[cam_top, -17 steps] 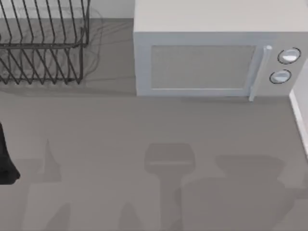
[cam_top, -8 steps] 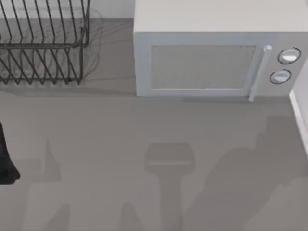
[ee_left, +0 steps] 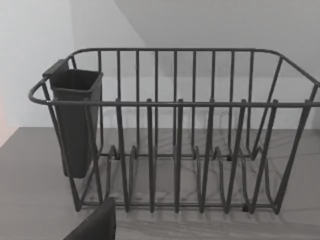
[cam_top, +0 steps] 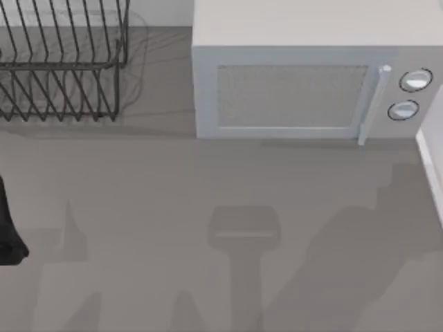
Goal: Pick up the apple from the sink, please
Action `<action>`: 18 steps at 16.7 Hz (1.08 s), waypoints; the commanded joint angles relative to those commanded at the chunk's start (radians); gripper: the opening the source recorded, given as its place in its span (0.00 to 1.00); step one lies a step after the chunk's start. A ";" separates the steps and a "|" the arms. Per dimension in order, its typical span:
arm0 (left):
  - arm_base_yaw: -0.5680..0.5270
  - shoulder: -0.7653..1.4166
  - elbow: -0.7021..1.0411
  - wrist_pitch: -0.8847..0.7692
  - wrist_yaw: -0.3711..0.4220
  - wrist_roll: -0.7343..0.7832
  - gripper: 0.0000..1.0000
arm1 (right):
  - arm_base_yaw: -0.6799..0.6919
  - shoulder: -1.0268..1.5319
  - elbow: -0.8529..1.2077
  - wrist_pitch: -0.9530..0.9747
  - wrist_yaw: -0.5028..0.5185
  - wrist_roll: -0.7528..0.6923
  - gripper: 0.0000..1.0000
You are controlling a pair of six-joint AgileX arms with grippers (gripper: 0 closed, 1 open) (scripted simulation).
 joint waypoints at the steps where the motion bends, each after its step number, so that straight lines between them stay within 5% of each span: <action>1: 0.000 0.000 0.000 0.000 0.000 0.000 1.00 | 0.000 0.018 -0.009 0.022 0.000 0.000 1.00; 10: 0.000 0.000 0.000 0.000 0.000 0.000 1.00 | -0.003 0.294 -0.155 0.466 0.002 0.004 1.00; 16: 0.000 0.000 0.000 0.000 0.000 0.000 1.00 | -0.003 0.333 -0.178 0.515 0.002 0.005 1.00; 18: 0.000 0.000 0.000 0.000 0.000 0.000 1.00 | -0.003 0.333 -0.178 0.515 0.002 0.005 0.85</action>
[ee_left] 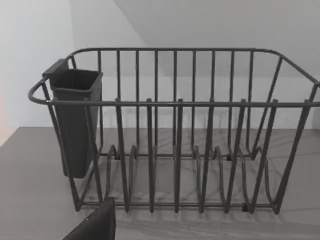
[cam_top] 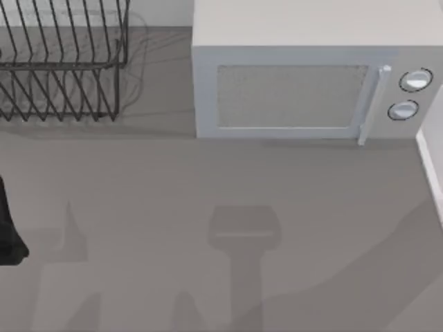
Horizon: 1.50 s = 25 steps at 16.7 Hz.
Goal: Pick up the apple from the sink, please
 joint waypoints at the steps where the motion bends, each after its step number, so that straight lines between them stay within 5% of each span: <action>1: 0.000 0.000 0.000 0.000 0.000 0.000 1.00 | 0.000 0.000 0.000 0.000 0.000 0.000 0.77; 11: 0.000 0.000 0.000 0.000 0.000 0.000 1.00 | 0.000 0.000 0.000 0.000 0.000 0.000 0.02; 25: 0.000 0.000 0.000 0.000 0.000 0.000 1.00 | -0.001 -0.105 0.111 -0.159 -0.016 0.006 0.00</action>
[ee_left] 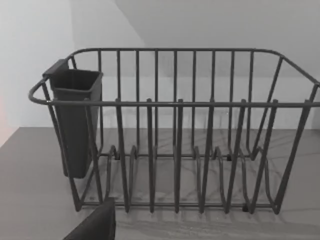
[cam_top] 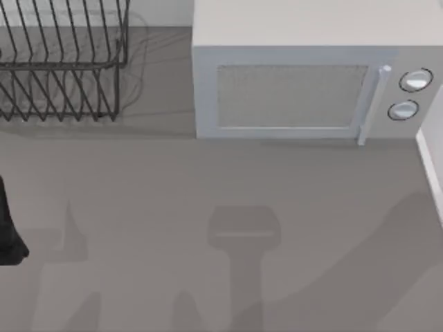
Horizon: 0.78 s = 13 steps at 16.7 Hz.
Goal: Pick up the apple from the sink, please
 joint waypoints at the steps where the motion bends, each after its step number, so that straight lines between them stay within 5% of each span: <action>1: 0.000 0.000 0.000 0.000 0.000 0.000 1.00 | -0.001 -0.014 0.038 -0.054 0.000 -0.001 0.00; 13: 0.000 0.000 0.000 0.000 0.000 0.000 1.00 | -0.004 -0.279 0.502 -0.795 -0.002 -0.007 0.00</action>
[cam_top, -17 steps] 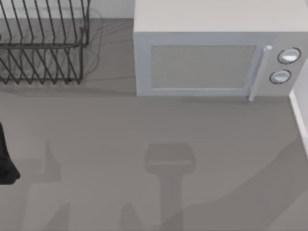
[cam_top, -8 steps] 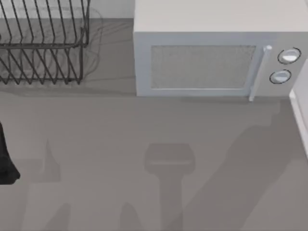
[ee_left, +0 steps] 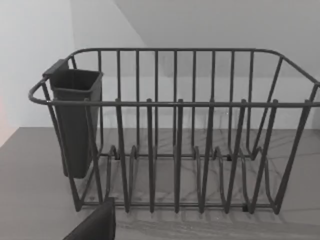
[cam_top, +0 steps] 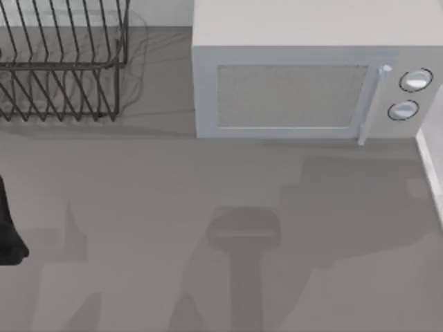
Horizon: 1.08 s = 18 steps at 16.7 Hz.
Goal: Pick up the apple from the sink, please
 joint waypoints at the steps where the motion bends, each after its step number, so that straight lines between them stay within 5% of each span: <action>1: 0.000 0.000 0.000 0.000 0.000 0.000 1.00 | 0.000 -0.008 0.010 -0.012 0.000 0.000 0.00; 9: 0.000 0.000 0.000 0.000 0.000 0.000 1.00 | 0.073 -0.003 0.016 -0.012 0.007 0.069 0.00; 18: 0.000 0.000 0.000 0.000 0.000 0.000 1.00 | 0.646 0.018 0.018 -0.015 0.020 0.648 0.00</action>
